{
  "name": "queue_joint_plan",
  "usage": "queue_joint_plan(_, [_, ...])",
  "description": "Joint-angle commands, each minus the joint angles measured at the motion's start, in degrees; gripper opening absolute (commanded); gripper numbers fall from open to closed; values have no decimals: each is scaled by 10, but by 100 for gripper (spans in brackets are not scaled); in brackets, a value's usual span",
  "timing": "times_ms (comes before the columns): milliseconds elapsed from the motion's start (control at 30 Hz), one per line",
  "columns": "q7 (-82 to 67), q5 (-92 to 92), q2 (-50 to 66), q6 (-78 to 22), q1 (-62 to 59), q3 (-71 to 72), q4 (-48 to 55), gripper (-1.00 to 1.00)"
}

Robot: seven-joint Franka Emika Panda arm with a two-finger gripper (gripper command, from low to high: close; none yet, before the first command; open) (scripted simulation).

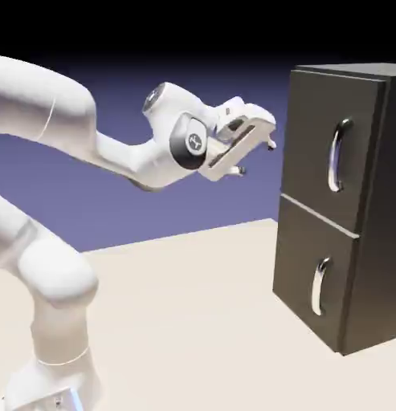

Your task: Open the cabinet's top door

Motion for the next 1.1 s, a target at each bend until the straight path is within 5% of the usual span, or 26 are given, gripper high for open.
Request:
queue_joint_plan(0, [-10,-25,-3,-2,10,-10,4,0])
queue_joint_plan(1067, [-316,-822,-112,-65,323,-334,148,0])
